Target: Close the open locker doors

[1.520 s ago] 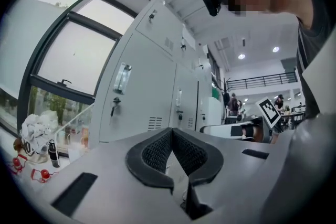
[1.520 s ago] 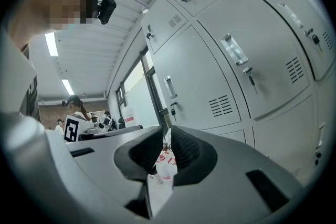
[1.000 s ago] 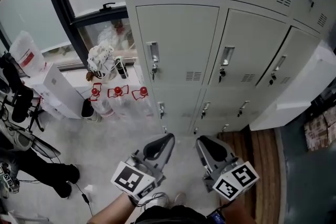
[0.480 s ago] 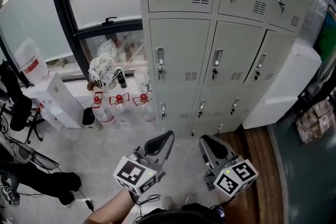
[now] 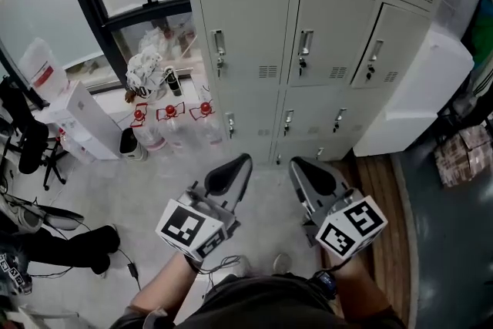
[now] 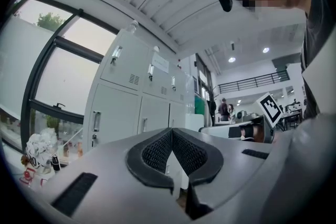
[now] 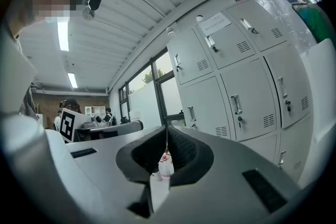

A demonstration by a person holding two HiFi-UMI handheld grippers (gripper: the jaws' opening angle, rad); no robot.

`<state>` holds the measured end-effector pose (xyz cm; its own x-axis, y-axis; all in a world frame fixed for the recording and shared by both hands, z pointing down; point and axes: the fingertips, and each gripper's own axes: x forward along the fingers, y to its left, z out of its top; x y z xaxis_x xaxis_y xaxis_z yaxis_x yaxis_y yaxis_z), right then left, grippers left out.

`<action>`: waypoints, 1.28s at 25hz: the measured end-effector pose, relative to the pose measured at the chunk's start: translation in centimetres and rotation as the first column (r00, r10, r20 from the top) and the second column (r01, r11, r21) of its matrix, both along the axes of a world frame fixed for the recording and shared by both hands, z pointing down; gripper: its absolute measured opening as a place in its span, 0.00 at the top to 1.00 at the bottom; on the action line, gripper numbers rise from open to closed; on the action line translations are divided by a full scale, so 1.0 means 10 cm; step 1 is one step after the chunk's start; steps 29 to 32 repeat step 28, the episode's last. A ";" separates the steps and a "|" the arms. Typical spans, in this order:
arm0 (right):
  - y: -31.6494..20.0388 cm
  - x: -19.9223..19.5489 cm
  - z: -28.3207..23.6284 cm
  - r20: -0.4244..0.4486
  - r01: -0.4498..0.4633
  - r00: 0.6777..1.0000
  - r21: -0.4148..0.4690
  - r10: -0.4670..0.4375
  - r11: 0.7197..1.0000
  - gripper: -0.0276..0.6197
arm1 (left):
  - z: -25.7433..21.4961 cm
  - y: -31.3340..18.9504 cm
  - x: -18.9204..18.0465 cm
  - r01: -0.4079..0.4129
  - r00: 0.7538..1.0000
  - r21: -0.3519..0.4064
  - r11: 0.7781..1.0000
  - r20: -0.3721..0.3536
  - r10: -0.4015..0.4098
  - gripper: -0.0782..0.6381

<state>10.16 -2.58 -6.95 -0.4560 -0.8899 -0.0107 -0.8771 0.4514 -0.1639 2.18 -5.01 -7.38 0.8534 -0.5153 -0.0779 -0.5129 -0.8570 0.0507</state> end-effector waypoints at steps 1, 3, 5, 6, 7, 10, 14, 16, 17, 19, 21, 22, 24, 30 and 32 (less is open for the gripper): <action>0.01 0.05 0.01 -0.001 0.008 1.000 -0.003 -0.008 1.000 0.93 | 0.01 0.01 0.06 0.006 1.000 -0.001 1.000 0.001 -0.006 0.88; 0.03 0.15 0.03 -0.003 0.022 1.000 -0.008 -0.022 1.000 0.93 | 0.02 0.04 0.17 0.017 1.000 -0.003 1.000 0.004 -0.017 0.88; 0.04 0.24 0.05 -0.009 0.034 0.999 -0.006 -0.034 0.999 0.93 | 0.03 0.06 0.27 0.027 1.000 -0.003 1.000 0.006 -0.027 0.88; 0.05 0.28 0.06 -0.012 0.041 0.999 -0.004 -0.041 0.999 0.93 | 0.03 0.06 0.32 0.032 0.999 -0.002 0.999 0.007 -0.032 0.88; 0.05 0.31 0.07 -0.014 0.047 0.999 -0.003 -0.047 0.999 0.93 | 0.04 0.07 0.37 0.037 0.999 -0.002 0.999 0.008 -0.037 0.88; 0.05 0.40 0.09 -0.011 0.065 0.998 -0.003 -0.065 0.998 0.93 | 0.06 0.08 0.48 0.047 0.999 -0.004 0.999 0.013 -0.047 0.88; 0.02 0.48 0.09 -0.010 0.082 0.997 0.001 -0.082 0.997 0.93 | 0.08 0.07 0.59 0.055 0.998 -0.005 0.998 0.022 -0.055 0.88; 0.01 0.50 0.09 -0.010 0.089 0.996 0.001 -0.089 0.996 0.93 | 0.09 0.06 0.63 0.058 0.998 -0.005 0.998 0.023 -0.058 0.88; 0.01 0.51 0.09 -0.010 0.092 0.996 0.001 -0.092 0.996 0.93 | 0.09 0.06 0.64 0.060 0.998 -0.004 0.998 0.023 -0.059 0.88; 0.00 0.52 0.08 -0.011 0.096 0.995 0.001 -0.096 0.995 0.93 | 0.08 0.04 0.66 0.061 0.998 -0.005 0.998 0.024 -0.061 0.88; -0.03 0.52 0.07 -0.013 0.100 0.995 0.001 -0.100 0.995 0.93 | 0.07 0.02 0.67 0.065 0.998 -0.005 0.998 0.026 -0.064 0.88; -0.04 0.52 0.07 -0.013 0.102 0.995 0.001 -0.102 0.995 0.93 | 0.07 0.01 0.67 0.066 0.997 -0.005 0.998 0.026 -0.066 0.88; -0.06 0.53 0.07 -0.011 0.101 0.995 0.002 -0.101 0.995 0.93 | 0.06 -0.01 0.68 0.067 0.997 -0.004 0.998 0.026 -0.067 0.88; -0.08 0.52 0.09 -0.009 0.098 0.995 0.000 -0.098 0.995 0.93 | 0.07 -0.03 0.66 0.064 0.998 -0.003 0.998 0.027 -0.064 0.88; -0.08 0.52 0.09 -0.009 0.098 0.995 0.000 -0.098 0.995 0.93 | 0.07 -0.03 0.66 0.064 0.998 -0.003 0.998 0.027 -0.064 0.88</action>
